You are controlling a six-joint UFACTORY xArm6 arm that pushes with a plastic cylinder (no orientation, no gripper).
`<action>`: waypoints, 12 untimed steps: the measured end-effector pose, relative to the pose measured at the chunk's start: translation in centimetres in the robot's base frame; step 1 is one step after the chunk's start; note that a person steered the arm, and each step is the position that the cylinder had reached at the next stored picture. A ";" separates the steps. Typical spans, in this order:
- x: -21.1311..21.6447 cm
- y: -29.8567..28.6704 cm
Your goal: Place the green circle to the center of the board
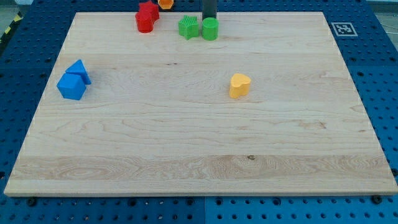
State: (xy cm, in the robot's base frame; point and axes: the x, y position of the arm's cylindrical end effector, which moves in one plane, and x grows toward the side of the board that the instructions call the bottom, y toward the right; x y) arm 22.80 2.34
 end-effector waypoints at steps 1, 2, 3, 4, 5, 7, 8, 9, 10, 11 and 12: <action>1.2 0.4; 2.2 0.6; 3.3 0.6; 4.8 0.6; 5.2 0.6; 5.3 0.6; 6.6 0.6; 8.4 0.6; 9.6 0.6; 9.6 0.5; 9.9 0.5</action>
